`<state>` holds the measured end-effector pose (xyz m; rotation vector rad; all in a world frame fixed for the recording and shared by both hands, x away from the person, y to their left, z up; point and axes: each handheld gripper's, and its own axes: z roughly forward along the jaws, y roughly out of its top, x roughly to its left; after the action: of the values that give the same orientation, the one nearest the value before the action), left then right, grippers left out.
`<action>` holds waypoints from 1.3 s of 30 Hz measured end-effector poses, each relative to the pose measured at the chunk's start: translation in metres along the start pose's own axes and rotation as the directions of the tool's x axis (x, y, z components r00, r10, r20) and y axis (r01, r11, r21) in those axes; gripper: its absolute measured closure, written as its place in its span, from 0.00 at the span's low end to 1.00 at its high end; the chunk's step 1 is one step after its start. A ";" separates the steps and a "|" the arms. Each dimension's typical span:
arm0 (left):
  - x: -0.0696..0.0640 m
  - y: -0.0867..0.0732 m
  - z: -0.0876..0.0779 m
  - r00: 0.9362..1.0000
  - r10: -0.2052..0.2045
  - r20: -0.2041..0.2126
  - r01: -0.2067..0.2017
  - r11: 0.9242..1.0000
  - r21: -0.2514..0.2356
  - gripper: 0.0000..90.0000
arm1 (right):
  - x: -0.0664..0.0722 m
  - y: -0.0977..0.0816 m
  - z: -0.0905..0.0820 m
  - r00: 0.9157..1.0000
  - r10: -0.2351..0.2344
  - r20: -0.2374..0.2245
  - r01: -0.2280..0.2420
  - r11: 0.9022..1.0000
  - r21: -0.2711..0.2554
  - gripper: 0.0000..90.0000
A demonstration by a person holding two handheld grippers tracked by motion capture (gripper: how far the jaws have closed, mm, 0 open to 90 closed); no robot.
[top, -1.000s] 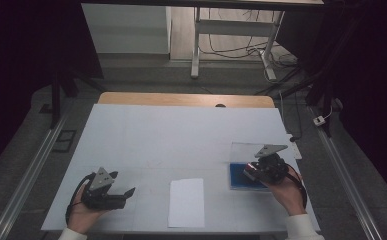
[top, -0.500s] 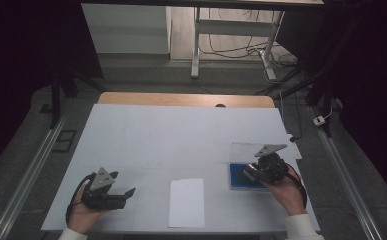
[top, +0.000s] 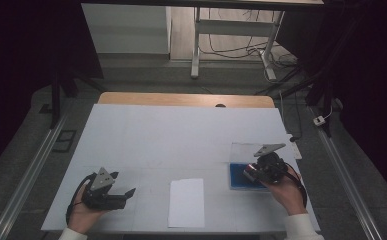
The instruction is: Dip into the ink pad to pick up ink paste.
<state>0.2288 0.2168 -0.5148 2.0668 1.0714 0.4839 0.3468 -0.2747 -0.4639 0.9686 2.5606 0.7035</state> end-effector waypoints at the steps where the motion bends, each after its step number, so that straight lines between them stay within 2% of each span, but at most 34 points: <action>1: 0.000 0.000 0.000 1.000 0.001 0.001 -0.001 1.000 0.002 0.19 | 0.000 0.000 0.001 1.000 -0.002 0.001 0.002 1.000 0.007 0.79; 9: 0.000 0.000 0.000 1.000 0.001 0.003 -0.001 1.000 0.006 0.19 | 0.001 0.000 0.003 1.000 0.002 0.001 -0.002 1.000 0.020 0.79; 15: 0.000 0.000 0.000 1.000 0.002 0.003 -0.002 1.000 0.007 0.19 | -0.002 -0.003 0.004 1.000 0.009 -0.011 -0.009 1.000 0.001 0.79; 39: 0.000 0.000 0.001 1.000 0.003 0.005 -0.003 1.000 0.009 0.19 | 0.000 -0.005 0.004 1.000 -0.003 -0.001 0.003 1.000 -0.014 0.79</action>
<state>0.2291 0.2167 -0.5156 2.0765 1.0698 0.4756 0.3459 -0.2763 -0.4702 0.9604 2.5544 0.7202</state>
